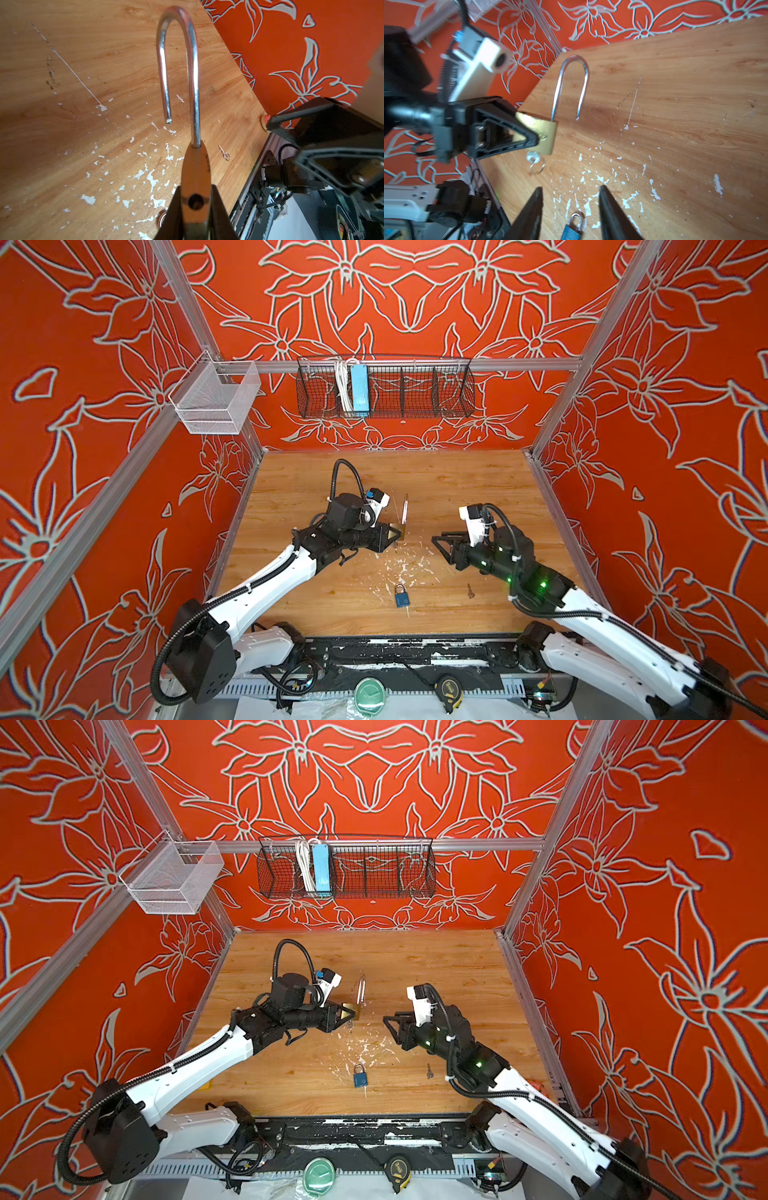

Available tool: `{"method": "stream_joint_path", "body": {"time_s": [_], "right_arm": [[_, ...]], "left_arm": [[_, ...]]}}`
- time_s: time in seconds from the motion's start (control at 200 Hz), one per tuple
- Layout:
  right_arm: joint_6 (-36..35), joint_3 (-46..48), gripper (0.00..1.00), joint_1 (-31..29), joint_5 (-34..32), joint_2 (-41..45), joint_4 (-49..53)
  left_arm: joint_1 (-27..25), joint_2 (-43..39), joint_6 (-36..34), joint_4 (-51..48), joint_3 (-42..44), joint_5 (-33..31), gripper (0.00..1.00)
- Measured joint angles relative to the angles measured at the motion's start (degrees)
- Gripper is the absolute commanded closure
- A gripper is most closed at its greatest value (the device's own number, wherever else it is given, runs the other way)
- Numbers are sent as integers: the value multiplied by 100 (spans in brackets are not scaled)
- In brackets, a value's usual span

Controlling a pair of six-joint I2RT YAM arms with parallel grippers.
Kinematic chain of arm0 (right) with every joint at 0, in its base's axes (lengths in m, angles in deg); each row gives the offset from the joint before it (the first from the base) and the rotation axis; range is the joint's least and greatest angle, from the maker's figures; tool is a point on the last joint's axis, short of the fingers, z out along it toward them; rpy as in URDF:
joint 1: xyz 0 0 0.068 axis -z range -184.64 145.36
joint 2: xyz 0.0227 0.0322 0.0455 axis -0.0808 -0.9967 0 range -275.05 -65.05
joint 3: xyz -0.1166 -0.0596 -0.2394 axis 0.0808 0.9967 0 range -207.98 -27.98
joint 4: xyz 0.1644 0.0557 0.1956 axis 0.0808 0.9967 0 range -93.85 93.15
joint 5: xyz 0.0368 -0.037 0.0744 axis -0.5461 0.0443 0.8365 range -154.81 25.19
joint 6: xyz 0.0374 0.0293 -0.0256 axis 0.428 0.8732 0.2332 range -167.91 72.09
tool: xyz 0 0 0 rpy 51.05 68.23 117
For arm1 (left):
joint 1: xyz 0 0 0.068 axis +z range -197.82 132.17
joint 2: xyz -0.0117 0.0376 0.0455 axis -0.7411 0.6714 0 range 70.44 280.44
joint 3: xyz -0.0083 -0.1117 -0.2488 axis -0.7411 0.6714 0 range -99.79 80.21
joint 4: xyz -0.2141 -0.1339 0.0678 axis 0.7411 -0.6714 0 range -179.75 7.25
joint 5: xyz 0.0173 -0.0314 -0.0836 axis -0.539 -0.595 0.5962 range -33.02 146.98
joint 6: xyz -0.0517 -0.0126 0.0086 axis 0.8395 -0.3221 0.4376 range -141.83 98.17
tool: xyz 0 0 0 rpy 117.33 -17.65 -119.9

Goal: Unlock with the key

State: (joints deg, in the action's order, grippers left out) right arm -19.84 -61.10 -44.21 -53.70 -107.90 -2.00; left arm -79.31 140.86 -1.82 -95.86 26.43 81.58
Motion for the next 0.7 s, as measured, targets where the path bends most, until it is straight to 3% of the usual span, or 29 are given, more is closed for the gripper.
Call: {"method": "stream_joint_path", "body": {"time_s": [0.13,0.185,0.26,0.535,0.701], "right_arm": [[-177,157,44,0,-116,601,238],[-221,271,31,0,-170,798,321],[-291,507,3,0,-232,1043,398],[-256,1648,2,0,-264,1340,273],[-669,1961,2,0,-162,1405,-66]], "left_arm": [[0,299,-68,-400,-520,-262,100],[0,494,-61,-560,-737,-380,100],[0,793,-28,-767,-1014,-546,100],[7,2153,229,-1172,-1937,-942,100],[55,3128,282,-1397,-2914,-946,100]]}}
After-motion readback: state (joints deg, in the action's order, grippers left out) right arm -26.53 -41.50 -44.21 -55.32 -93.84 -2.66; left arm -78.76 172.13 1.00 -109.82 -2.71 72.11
